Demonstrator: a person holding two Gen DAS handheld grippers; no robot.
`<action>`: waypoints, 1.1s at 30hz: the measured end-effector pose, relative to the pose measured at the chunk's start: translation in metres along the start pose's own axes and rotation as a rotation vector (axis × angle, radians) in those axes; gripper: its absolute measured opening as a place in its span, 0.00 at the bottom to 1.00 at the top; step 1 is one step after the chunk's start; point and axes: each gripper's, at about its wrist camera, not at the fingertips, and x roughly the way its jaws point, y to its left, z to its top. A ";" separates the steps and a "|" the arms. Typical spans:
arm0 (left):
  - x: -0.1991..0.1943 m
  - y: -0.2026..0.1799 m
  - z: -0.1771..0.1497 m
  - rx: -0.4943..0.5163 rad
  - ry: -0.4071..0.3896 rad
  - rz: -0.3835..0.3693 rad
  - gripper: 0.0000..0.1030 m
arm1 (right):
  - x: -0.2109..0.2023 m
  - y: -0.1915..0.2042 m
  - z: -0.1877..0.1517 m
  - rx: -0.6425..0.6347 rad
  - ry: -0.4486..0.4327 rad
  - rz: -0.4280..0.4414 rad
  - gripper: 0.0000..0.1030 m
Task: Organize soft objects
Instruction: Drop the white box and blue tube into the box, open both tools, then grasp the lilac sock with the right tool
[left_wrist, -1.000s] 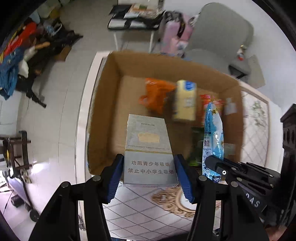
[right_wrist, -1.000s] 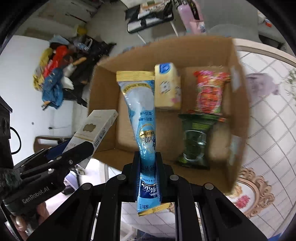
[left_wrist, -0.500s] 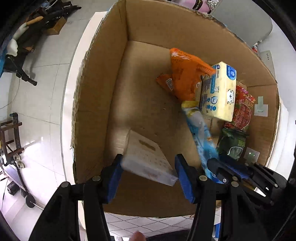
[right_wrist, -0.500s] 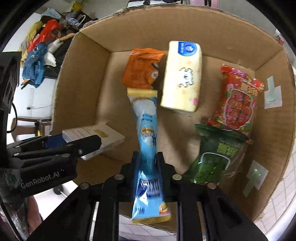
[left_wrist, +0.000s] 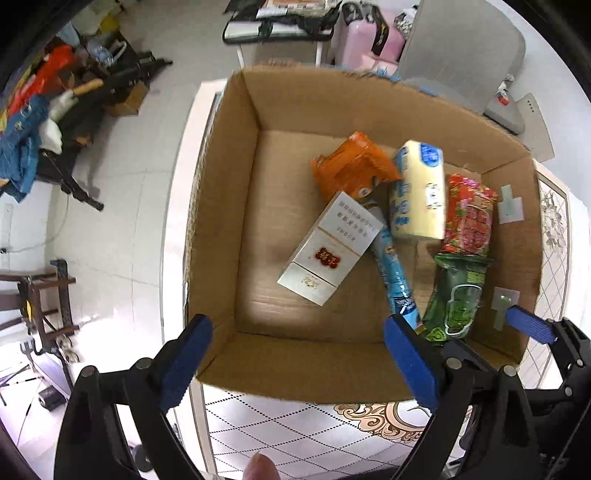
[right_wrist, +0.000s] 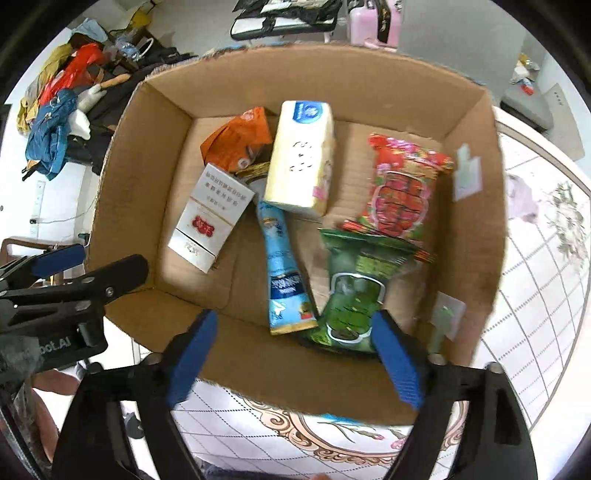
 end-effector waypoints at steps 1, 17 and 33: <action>-0.004 0.000 -0.001 0.002 -0.012 0.005 0.93 | -0.007 -0.003 -0.005 0.010 -0.009 -0.010 0.92; -0.091 -0.010 -0.038 -0.028 -0.219 0.004 0.93 | -0.089 -0.032 -0.049 0.090 -0.146 0.007 0.92; -0.052 -0.067 0.012 -0.006 -0.191 0.048 0.93 | -0.074 -0.203 -0.015 0.511 -0.173 0.083 0.92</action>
